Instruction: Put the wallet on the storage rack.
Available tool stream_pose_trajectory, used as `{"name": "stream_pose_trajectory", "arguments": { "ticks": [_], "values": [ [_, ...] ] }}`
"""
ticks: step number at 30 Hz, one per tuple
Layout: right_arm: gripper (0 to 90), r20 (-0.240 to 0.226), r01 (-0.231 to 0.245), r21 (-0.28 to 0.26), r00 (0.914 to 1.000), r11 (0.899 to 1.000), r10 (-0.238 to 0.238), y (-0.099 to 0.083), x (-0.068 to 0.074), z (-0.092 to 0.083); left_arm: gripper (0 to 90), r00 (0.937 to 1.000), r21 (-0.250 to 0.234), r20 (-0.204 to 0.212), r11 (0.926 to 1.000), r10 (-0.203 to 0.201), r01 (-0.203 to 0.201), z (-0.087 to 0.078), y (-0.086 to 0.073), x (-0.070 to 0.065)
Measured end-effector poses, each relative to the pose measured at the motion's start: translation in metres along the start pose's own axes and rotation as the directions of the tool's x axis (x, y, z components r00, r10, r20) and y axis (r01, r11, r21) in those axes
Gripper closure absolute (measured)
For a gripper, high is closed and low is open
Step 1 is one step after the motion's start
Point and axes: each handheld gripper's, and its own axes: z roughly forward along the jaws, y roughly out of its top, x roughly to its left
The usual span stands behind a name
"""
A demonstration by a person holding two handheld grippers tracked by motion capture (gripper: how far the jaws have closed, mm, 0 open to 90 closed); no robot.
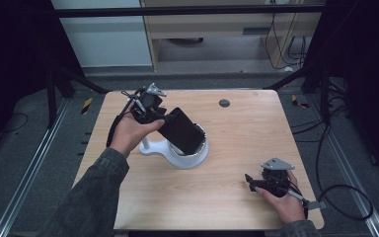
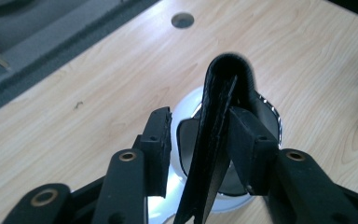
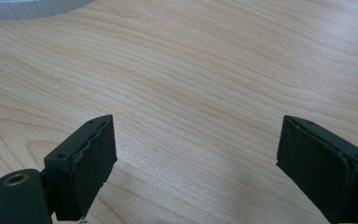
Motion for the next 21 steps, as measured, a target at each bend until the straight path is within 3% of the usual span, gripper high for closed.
{"name": "stream_pose_trajectory", "arguments": {
  "ticks": [9, 14, 18, 21],
  "values": [
    [11.9, 0.002, 0.002, 0.001, 1.0000, 1.000, -0.002, 0.000, 0.001, 0.000, 56.9, 0.9993, -0.075, -0.028, 0.9969, 0.022, -0.024, -0.020, 0.004, -0.005],
    [11.9, 0.004, 0.007, 0.004, 1.0000, 1.000, -0.007, 0.000, 0.000, 0.000, 51.7, 0.9985, -0.137, -0.033, 0.9894, 0.044, -0.048, -0.034, 0.004, -0.013],
    [11.4, 0.004, 0.007, 0.006, 1.0000, 1.000, -0.007, -0.001, 0.001, 0.000, 41.4, 0.9956, -0.172, -0.044, 0.9810, 0.083, -0.090, -0.046, 0.001, -0.022],
    [9.8, 0.002, -0.001, 0.009, 1.0000, 1.000, 0.001, -0.001, 0.002, 0.000, 31.2, 0.9955, -0.208, -0.018, 0.9736, 0.094, -0.095, -0.055, -0.005, -0.030]
  ]
}}
